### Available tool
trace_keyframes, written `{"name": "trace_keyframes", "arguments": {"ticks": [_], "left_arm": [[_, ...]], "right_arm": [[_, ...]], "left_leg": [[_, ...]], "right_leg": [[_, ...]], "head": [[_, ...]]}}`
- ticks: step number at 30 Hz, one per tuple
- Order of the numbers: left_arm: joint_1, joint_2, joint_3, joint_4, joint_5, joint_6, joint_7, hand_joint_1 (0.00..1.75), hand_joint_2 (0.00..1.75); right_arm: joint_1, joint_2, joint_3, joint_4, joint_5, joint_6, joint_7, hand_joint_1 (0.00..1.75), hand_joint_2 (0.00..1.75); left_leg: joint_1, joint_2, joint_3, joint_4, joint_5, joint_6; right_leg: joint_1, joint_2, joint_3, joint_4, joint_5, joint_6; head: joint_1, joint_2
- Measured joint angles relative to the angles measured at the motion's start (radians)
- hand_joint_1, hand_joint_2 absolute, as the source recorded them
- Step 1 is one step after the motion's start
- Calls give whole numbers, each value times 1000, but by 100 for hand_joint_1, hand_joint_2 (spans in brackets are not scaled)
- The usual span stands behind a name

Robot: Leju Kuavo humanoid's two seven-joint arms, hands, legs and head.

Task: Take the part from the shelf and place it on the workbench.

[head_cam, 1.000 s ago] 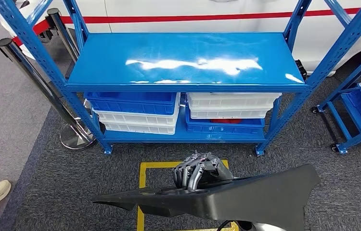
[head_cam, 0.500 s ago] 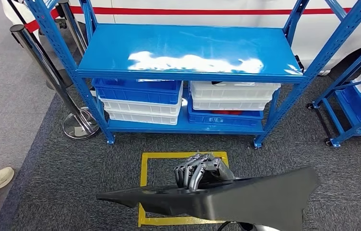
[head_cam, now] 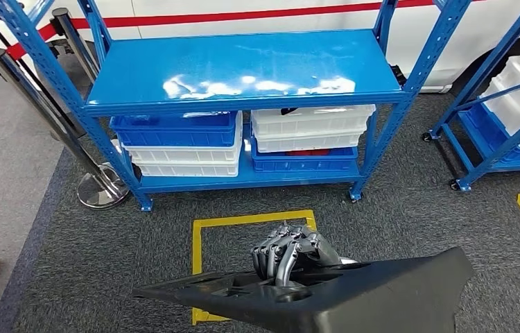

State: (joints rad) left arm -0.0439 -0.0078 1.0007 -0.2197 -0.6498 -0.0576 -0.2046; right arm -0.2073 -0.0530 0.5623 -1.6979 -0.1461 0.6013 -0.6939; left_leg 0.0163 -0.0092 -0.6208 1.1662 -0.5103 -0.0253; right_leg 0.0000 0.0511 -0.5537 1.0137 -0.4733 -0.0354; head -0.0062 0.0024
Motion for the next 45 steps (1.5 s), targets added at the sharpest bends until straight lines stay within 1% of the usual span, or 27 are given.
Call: {"name": "trace_keyframes", "arguments": {"ticks": [2,3,6,8,10,12,13,14,16,17,19,21,23,25,26,28,30,32,34,36,37,39,40,42,43,44,45], "left_arm": [[0,4,5,0,1,8,-6,0,0],[0,5,8,0,1,13,-11,0,0],[-3,7,18,-4,2,30,-25,0,0],[-6,7,22,-6,1,34,-31,0,0],[-5,8,26,-6,0,37,-37,0,0],[-4,8,28,-6,-4,39,-44,0,0],[-5,7,28,-6,-6,35,-49,0,0],[-6,7,28,-6,-8,30,-55,0,0],[-10,6,28,-6,-14,17,-65,0,0],[-11,6,28,-6,-17,12,-68,0,0],[-13,6,28,-6,-21,6,-71,0,0],[-17,6,28,-6,-27,2,-72,0,0],[-20,6,28,-6,-36,-3,-73,0,0],[-18,6,27,-6,-41,-7,-72,0,0],[-16,7,27,-6,-43,-7,-70,0,0],[-13,9,27,-6,-45,-5,-61,0,0],[-14,10,27,-6,-45,3,-46,0,0],[-13,10,28,-6,-45,10,-33,0,0],[-12,11,29,-6,-44,18,-24,0,0],[-12,11,31,-6,-41,26,-17,0,0],[-13,10,32,-6,-38,29,-16,0,0],[-12,9,37,-6,-34,31,-14,0,0],[-10,9,40,-6,-34,32,-14,0,0],[-4,9,45,-6,-34,34,-17,0,0],[-3,9,47,-6,-34,34,-21,0,0],[-3,9,49,-6,-32,34,-25,0,0],[-5,9,52,-6,-30,32,-30,0,0]], "right_arm": [[-4,2,0,0,0,5,-1,175,175],[-6,3,0,0,-1,7,-1,175,175],[-8,5,0,0,-1,6,-2,175,175],[-11,5,1,0,2,3,-2,175,175],[-13,5,1,1,8,1,-2,175,175],[-12,5,1,4,14,-2,-2,175,175],[-11,5,0,6,17,-5,-2,175,175],[-10,5,0,7,21,-7,-2,175,175],[-11,5,-2,7,29,-12,-2,175,175],[-12,5,-3,7,33,-13,-2,175,175],[-12,4,-5,7,39,-14,-2,175,175],[-11,4,-7,6,46,-17,-2,175,175],[-14,4,-8,4,49,-21,-3,175,175],[-18,6,-8,2,48,-25,-4,175,175],[-19,7,-8,2,48,-26,-4,175,175],[-19,7,-8,3,47,-28,-3,175,175],[-20,7,-8,2,44,-32,-1,175,175],[-20,7,-8,1,40,-34,2,175,175],[-20,7,-7,-1,38,-35,7,175,175],[-18,8,-7,-3,38,-39,13,175,175],[-17,7,-6,-3,38,-41,16,175,175],[-17,7,-4,-4,45,-46,18,175,175],[-16,7,-4,-4,51,-47,16,175,175],[-13,5,-2,-4,64,-48,10,175,175],[-9,3,-2,-4,71,-48,6,175,175],[-6,1,-2,-4,77,-49,3,175,175],[-4,0,-2,-5,81,-49,2,175,175]], "left_leg": [[1,-35,63,-110,28,6],[0,-46,75,-135,27,8],[4,-26,78,-154,31,18],[10,-4,80,-166,38,31],[10,19,79,-168,41,37],[8,43,78,-167,40,36],[9,54,79,-167,39,35],[9,64,80,-166,38,34],[7,81,84,-166,34,27],[4,88,85,-165,32,22],[-3,106,87,-164,29,12],[-3,120,89,-162,23,2],[2,90,76,-125,-9,-5],[4,39,26,-10,-73,-6],[5,26,-6,59,-101,-6],[4,16,-42,128,-106,-6],[5,7,-13,50,-41,-4],[10,-33,39,-74,12,0],[10,-61,59,-124,20,4],[9,-46,59,-129,25,13],[9,-34,59,-132,28,20],[12,-11,60,-139,34,32],[10,2,60,-140,35,35],[6,31,58,-140,34,37],[6,44,58,-140,34,38],[5,56,58,-140,33,37],[4,67,60,-140,32,37]], "right_leg": [[-1,17,-12,11,0,7],[-2,26,-18,14,2,13],[0,42,-28,17,7,32],[2,8,-52,64,-24,44],[-4,-33,-110,183,-84,56],[-12,-45,-159,279,-110,65],[-14,-48,-161,278,-95,67],[-15,-55,-141,236,-63,68],[-11,-90,-73,98,2,64],[-6,-107,-49,46,19,58],[3,-117,-38,10,21,46],[1,-94,-43,7,26,33],[-3,-74,-42,1,31,17],[-4,-53,-42,-2,34,6],[-2,-42,-42,0,35,4],[-1,-15,-43,5,34,4],[-2,12,-44,13,32,6],[-2,37,-49,25,27,13],[-4,59,-60,33,29,26],[-6,74,-68,32,34,40],[-5,61,-71,36,32,45],[-3,4,-97,93,-6,55],[-4,-26,-125,152,-40,60],[-9,-45,-185,278,-94,66],[-10,-47,-197,305,-97,67],[-11,-49,-189,292,-80,67],[-11,-55,-159,238,-48,65]], "head": [[0,0],[1,0],[1,0],[7,0],[13,0],[13,0],[13,0],[13,0],[13,0],[13,0],[11,0],[11,0],[10,0],[8,0],[8,0],[8,0],[8,0],[8,0],[8,0],[8,0],[9,0],[16,0],[19,0],[21,0],[21,0],[21,0],[21,0]]}}
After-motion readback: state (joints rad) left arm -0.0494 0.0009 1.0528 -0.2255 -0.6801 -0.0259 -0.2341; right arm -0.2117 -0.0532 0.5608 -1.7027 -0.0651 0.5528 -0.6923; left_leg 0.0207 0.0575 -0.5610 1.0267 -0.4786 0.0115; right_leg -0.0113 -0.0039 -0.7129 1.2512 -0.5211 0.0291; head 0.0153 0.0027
